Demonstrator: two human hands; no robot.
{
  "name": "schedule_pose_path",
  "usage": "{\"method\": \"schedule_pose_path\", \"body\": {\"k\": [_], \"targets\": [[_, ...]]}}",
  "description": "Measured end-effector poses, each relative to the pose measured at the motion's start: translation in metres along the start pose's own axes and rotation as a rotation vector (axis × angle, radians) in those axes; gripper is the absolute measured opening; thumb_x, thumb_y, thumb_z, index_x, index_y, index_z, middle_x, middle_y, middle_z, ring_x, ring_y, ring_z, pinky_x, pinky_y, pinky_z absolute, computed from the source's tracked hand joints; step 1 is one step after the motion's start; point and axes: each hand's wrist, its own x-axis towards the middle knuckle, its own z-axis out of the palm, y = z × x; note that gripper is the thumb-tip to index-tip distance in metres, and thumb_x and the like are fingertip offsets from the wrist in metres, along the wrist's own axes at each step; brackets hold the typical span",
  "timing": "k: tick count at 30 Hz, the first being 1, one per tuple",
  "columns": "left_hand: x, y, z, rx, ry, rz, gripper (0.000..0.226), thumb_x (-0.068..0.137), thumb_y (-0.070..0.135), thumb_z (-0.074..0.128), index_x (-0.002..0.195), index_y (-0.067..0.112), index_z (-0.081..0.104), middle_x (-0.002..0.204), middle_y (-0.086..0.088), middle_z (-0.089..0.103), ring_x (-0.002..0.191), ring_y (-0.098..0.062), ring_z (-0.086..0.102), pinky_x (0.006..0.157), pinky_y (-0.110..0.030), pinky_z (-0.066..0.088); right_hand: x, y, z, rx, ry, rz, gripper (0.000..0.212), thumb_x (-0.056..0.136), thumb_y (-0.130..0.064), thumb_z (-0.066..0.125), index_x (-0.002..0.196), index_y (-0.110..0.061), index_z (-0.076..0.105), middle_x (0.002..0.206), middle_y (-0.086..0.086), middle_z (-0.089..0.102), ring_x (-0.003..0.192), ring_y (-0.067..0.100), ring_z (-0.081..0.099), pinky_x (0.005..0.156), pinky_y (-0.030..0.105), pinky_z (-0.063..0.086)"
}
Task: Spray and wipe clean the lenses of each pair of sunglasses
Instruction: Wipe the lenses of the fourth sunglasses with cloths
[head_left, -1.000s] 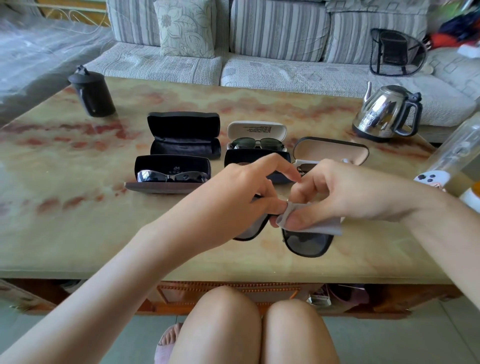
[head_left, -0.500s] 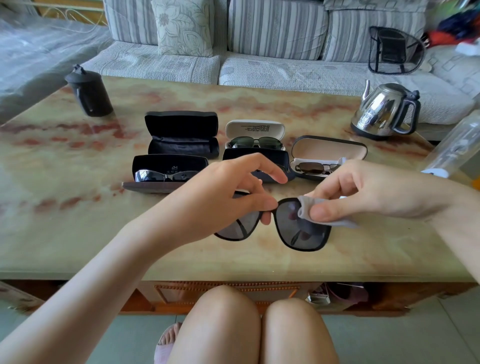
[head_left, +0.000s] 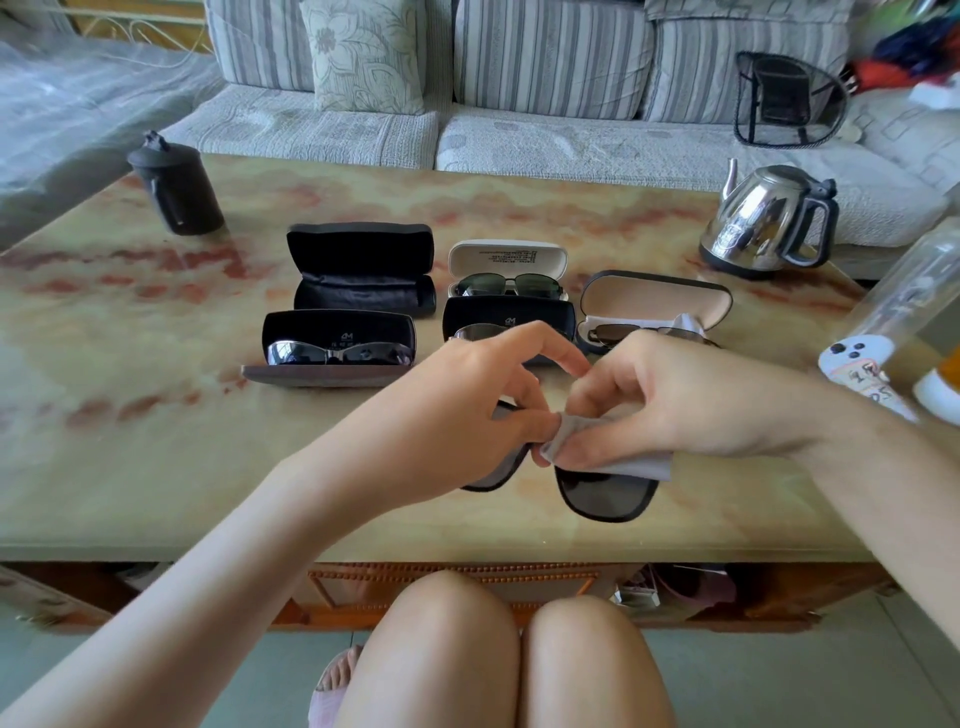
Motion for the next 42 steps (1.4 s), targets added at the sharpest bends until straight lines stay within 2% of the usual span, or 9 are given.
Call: {"method": "schedule_pose_path", "body": {"k": [5, 11, 17, 20, 26, 33, 37, 40, 42], "targets": [[-0.001, -0.003, -0.004, -0.072, 0.008, -0.02, 0.027, 0.09, 0.022, 0.063, 0.116, 0.029, 0.057, 0.079, 0.015, 0.074, 0.085, 0.004, 0.064, 0.084, -0.01, 0.044, -0.002, 0.002, -0.006, 0.085, 0.003, -0.017, 0.025, 0.07, -0.039, 0.072, 0.084, -0.019, 0.078, 0.083, 0.004, 0.076, 0.074, 0.009, 0.064, 0.07, 0.025, 0.049], [-0.005, -0.009, -0.009, -0.074, -0.012, -0.037, 0.022, 0.09, 0.031, 0.061, 0.111, 0.032, 0.057, 0.077, 0.019, 0.073, 0.086, 0.006, 0.064, 0.092, -0.018, 0.043, -0.014, 0.012, -0.016, 0.115, 0.009, 0.021, 0.02, 0.077, -0.037, 0.074, 0.075, -0.017, 0.076, 0.064, -0.003, 0.066, 0.058, 0.004, 0.053, 0.055, 0.014, 0.038], [-0.004, -0.005, -0.003, -0.046, -0.048, -0.043, 0.021, 0.092, 0.025, 0.061, 0.112, 0.031, 0.058, 0.077, 0.017, 0.073, 0.086, 0.0, 0.063, 0.084, -0.012, 0.043, -0.004, 0.014, -0.005, 0.14, -0.013, -0.006, 0.023, 0.072, -0.03, 0.073, 0.087, -0.013, 0.077, 0.089, 0.007, 0.076, 0.078, 0.009, 0.065, 0.073, 0.023, 0.05], [-0.006, -0.006, -0.006, -0.048, -0.045, -0.024, 0.02, 0.089, 0.033, 0.062, 0.109, 0.032, 0.06, 0.082, 0.019, 0.072, 0.09, 0.006, 0.063, 0.086, -0.014, 0.044, -0.004, 0.011, -0.007, 0.166, -0.007, -0.024, 0.014, 0.074, -0.03, 0.071, 0.078, -0.018, 0.077, 0.076, -0.005, 0.073, 0.069, 0.005, 0.061, 0.064, 0.014, 0.046], [-0.015, -0.014, -0.015, 0.157, -0.014, 0.027, 0.061, 0.058, 0.069, 0.069, 0.113, 0.047, 0.054, 0.101, 0.034, 0.058, 0.098, 0.007, 0.055, 0.084, -0.02, 0.046, -0.011, 0.016, -0.018, 0.156, 0.07, -0.044, 0.016, 0.078, -0.037, 0.075, 0.07, -0.023, 0.076, 0.062, -0.01, 0.061, 0.058, 0.002, 0.049, 0.055, 0.008, 0.033], [-0.017, -0.019, -0.015, 0.235, 0.015, 0.098, 0.069, 0.064, 0.061, 0.075, 0.124, 0.05, 0.044, 0.12, 0.034, 0.054, 0.111, 0.007, 0.052, 0.092, -0.03, 0.048, -0.015, 0.02, -0.021, 0.135, 0.074, -0.028, 0.033, 0.066, -0.053, 0.073, 0.076, -0.021, 0.076, 0.071, -0.002, 0.065, 0.068, 0.008, 0.052, 0.061, 0.011, 0.035], [-0.017, -0.021, -0.011, 0.261, 0.08, 0.166, 0.06, 0.066, 0.058, 0.07, 0.121, 0.045, 0.05, 0.112, 0.03, 0.058, 0.103, 0.002, 0.058, 0.086, -0.034, 0.052, -0.012, 0.016, -0.017, 0.142, 0.084, -0.027, 0.028, 0.072, -0.049, 0.073, 0.074, -0.021, 0.076, 0.067, 0.003, 0.063, 0.066, 0.012, 0.049, 0.062, 0.019, 0.034], [-0.015, -0.023, -0.01, 0.252, 0.109, 0.231, 0.057, 0.069, 0.055, 0.066, 0.122, 0.039, 0.054, 0.112, 0.024, 0.062, 0.101, -0.002, 0.061, 0.083, -0.034, 0.053, -0.007, 0.011, -0.014, 0.115, 0.081, -0.037, 0.036, 0.07, -0.052, 0.073, 0.08, -0.018, 0.077, 0.085, 0.021, 0.072, 0.074, 0.021, 0.06, 0.071, 0.029, 0.041], [-0.014, -0.025, -0.012, 0.227, 0.121, 0.252, 0.057, 0.069, 0.053, 0.068, 0.122, 0.034, 0.057, 0.107, 0.025, 0.06, 0.097, 0.002, 0.059, 0.083, -0.027, 0.05, -0.004, 0.007, -0.014, 0.124, 0.091, -0.034, 0.034, 0.072, -0.047, 0.074, 0.079, -0.015, 0.076, 0.089, 0.023, 0.072, 0.076, 0.021, 0.064, 0.066, 0.023, 0.045]]}}
